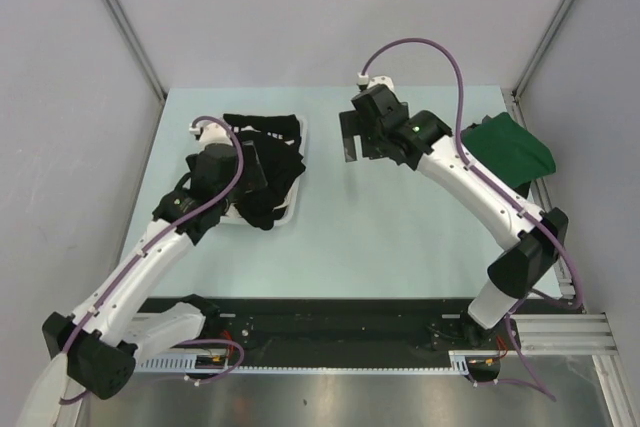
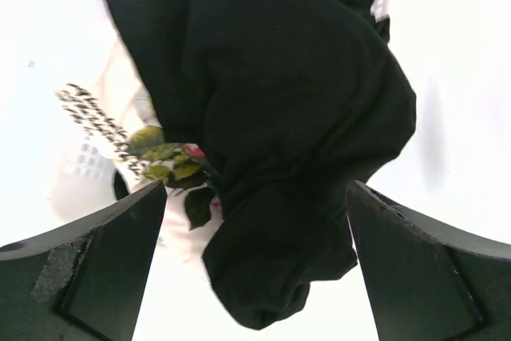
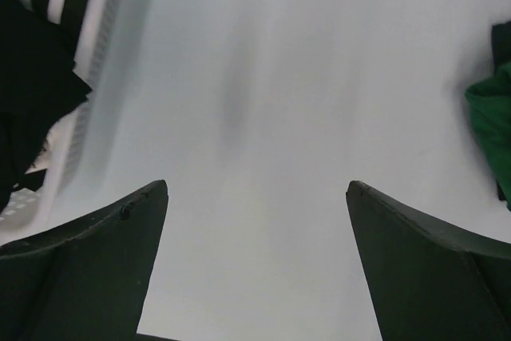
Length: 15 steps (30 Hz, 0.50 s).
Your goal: Fold and stack the t-shirts
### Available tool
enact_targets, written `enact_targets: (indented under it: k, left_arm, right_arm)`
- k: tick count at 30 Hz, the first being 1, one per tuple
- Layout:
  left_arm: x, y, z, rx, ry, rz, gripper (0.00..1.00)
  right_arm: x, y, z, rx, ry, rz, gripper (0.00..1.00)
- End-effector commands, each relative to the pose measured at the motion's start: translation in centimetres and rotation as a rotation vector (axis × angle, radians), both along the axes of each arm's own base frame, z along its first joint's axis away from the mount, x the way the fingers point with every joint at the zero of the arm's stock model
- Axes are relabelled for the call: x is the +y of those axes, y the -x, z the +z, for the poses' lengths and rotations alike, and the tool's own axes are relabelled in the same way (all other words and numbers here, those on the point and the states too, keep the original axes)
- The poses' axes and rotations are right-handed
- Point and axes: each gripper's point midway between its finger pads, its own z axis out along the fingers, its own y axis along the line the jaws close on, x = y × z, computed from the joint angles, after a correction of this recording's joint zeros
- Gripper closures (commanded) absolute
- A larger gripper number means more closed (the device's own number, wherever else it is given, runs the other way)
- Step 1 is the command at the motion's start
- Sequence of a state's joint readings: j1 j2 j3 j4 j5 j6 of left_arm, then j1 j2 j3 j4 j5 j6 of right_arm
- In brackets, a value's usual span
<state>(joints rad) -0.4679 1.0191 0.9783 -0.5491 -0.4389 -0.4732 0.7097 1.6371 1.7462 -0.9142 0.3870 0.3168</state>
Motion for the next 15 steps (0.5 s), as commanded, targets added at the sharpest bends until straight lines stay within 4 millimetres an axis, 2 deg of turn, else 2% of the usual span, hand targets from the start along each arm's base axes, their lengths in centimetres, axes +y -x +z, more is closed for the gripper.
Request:
enact_targets:
  k: [1, 5, 7, 11, 12, 15]
  left_arm:
    - [3.5, 1.1, 2.8, -0.115, -0.022, 0.141, 0.00]
    - [5.1, 1.6, 3.6, -0.159, -0.076, 0.179, 0.00]
    - [6.1, 2.0, 2.4, -0.117, -0.117, 0.226, 0.00]
    - [6.9, 2.8, 0.2, -0.012, -0.138, 0.291, 0.01]
    - [7.0, 3.0, 0.0, 0.006, -0.140, 0.301, 0.00]
    - [7.2, 3.6, -0.5, 0.030, -0.124, 0.330, 0.01]
  right_arm:
    - [3.6, -0.8, 1.3, -0.057, -0.035, 0.049, 0.00]
    - [6.7, 0.4, 0.5, -0.049, -0.102, 0.143, 0.00]
    - [8.6, 0.7, 0.2, -0.027, -0.187, 0.189, 0.00]
    - [12.0, 0.9, -0.4, 0.029, -0.291, 0.275, 0.00]
    - [12.8, 0.8, -1.4, 0.056, -0.297, 0.285, 0.00]
    - [15.9, 1.6, -2.6, 0.131, -0.351, 0.372, 0.00]
